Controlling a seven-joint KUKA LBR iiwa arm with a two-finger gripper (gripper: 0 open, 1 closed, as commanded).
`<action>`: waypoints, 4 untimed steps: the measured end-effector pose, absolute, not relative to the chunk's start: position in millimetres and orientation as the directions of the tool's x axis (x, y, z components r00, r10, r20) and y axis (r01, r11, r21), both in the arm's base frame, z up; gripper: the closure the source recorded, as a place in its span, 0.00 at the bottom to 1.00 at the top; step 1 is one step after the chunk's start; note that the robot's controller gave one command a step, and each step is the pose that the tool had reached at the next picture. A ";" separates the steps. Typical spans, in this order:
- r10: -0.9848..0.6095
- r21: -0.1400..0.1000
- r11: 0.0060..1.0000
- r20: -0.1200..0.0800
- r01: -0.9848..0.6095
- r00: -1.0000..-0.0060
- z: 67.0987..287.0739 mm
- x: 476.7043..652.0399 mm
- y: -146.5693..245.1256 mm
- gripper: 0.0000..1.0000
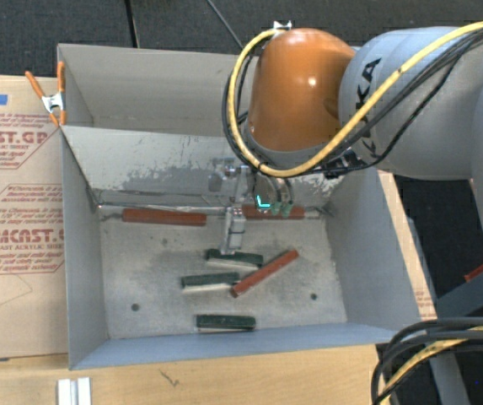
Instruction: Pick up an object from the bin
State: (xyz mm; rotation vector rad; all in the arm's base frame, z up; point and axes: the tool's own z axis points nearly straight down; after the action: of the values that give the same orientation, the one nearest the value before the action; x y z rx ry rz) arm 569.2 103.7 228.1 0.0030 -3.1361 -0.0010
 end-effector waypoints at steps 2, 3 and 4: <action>-0.014 0.002 1.000 -0.007 -0.014 -1.000 170.5 560.3 79.7 0.00; -0.083 0.000 0.997 0.004 -0.083 -0.997 156.5 542.4 43.0 0.00; -0.070 0.001 0.998 -0.003 -0.070 -0.998 127.5 550.6 49.3 0.00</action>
Offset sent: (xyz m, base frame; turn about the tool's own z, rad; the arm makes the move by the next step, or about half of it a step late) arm -0.0276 -0.0636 -0.1581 -0.0298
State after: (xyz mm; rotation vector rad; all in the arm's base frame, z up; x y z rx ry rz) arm 550.6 49.3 127.5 0.1105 -3.1421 -0.0019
